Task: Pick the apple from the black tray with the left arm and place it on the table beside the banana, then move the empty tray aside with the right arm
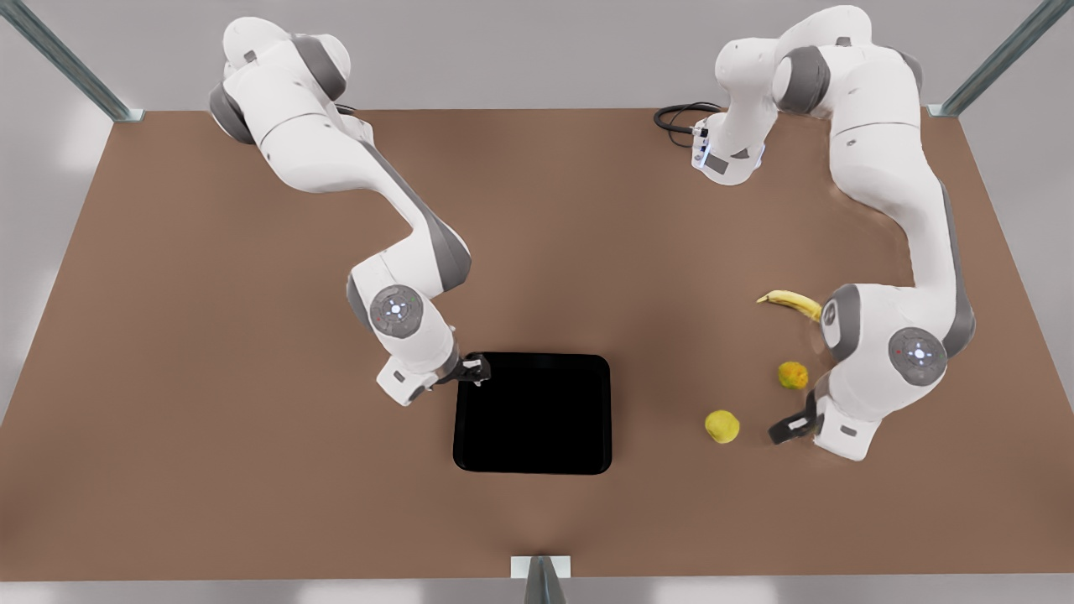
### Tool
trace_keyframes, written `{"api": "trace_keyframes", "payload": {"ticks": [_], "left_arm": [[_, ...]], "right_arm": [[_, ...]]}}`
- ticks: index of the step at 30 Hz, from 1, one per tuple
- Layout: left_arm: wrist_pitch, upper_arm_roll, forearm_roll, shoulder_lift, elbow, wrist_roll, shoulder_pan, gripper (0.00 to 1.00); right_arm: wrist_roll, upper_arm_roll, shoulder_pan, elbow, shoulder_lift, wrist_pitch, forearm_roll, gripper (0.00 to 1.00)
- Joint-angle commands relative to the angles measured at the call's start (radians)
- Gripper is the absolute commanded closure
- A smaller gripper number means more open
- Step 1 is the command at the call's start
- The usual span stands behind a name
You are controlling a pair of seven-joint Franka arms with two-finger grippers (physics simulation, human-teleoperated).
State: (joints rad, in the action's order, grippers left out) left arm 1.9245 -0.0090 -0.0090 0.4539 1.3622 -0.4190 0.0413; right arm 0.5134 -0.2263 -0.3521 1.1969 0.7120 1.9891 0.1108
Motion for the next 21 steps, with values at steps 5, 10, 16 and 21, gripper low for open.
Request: {"api": "trace_keyframes", "payload": {"ticks": [5,10,16,21], "left_arm": [[-0.125,0.007,-0.019,-0.236,0.176,0.485,-0.037,0.00],[-0.173,0.006,-0.025,-0.235,0.187,0.491,-0.041,0.00],[-0.107,-0.002,-0.014,-0.195,0.192,0.483,-0.024,0.00],[-0.119,-0.008,-0.014,-0.189,0.207,0.399,-0.014,0.00]], "right_arm": [[0.378,0.016,-0.002,0.102,0.026,0.235,0.079,0.02],[0.378,0.016,-0.005,0.179,0.033,0.312,0.078,0.02],[0.372,0.019,-0.005,0.175,0.090,0.312,0.081,0.02],[0.353,0.041,0.019,0.173,0.127,0.315,0.118,0.03]]}}
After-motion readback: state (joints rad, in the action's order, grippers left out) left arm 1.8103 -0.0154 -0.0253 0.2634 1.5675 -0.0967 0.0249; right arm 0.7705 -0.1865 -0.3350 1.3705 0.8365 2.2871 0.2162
